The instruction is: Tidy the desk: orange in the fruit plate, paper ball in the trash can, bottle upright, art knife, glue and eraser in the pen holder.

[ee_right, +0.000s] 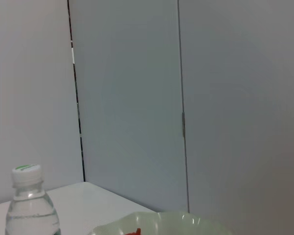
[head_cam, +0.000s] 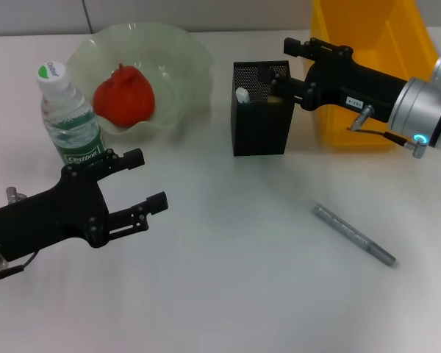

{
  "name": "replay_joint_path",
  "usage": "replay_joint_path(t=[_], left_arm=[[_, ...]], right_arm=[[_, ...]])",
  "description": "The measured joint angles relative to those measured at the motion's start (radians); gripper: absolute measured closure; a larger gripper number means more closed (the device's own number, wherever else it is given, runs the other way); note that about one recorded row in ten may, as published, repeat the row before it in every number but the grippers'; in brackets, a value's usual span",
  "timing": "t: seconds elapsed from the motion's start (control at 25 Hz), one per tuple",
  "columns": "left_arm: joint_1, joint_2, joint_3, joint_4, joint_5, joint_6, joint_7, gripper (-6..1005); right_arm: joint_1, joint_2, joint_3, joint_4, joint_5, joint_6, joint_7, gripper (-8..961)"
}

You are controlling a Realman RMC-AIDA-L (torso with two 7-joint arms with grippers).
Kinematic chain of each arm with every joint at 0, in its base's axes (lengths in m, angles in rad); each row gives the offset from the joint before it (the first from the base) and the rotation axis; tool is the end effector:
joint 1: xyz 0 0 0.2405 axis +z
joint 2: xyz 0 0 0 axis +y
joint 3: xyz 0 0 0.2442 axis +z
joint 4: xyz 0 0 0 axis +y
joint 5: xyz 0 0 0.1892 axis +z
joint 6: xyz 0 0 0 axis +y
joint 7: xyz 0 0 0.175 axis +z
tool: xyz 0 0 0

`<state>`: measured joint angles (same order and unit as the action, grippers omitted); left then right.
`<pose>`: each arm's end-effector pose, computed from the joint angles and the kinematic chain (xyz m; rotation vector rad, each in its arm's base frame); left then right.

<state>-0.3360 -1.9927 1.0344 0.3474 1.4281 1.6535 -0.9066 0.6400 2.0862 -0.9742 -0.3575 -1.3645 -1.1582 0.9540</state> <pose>-0.2510 0.2565 -0.0201 -2.5639 -0.4213 -1.0419 0.1950 0.3804 -0.0475 -2.3862 0.4213 0.8293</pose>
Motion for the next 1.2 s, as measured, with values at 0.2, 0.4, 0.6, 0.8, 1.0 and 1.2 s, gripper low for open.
replay_joint_path(t=[0.2, 0.4, 0.6, 0.8, 1.0, 1.2], left_arm=[[0.000, 0.001, -0.002, 0.001, 0.000, 0.000, 0.000, 197], [0.000, 0.001, -0.003, 0.001, 0.000, 0.000, 0.000, 197], [0.000, 0.002, 0.000, 0.001, 0.000, 0.001, 0.000, 197], [0.003, 0.002, 0.000, 0.001, 0.000, 0.003, 0.000, 197], [0.003, 0.003, 0.004, 0.001, 0.000, 0.003, 0.000, 197], [0.007, 0.009, 0.003, -0.001, 0.000, 0.006, 0.000, 197]], right_arm=[[0.002, 0.000, 0.000, 0.000, 0.002, 0.001, 0.000, 281], [0.003, 0.000, 0.003, 0.000, 0.008, 0.000, 0.000, 266], [-0.005, -0.001, 0.010, -0.003, 0.045, -0.062, 0.012, 266], [-0.058, -0.013, 0.007, -0.052, 0.084, -0.253, 0.129, 267], [-0.133, -0.036, 0.002, -0.227, -0.023, -0.389, 0.368, 267], [-0.151, -0.060, 0.009, -0.410, -0.244, -0.475, 0.623, 267]])
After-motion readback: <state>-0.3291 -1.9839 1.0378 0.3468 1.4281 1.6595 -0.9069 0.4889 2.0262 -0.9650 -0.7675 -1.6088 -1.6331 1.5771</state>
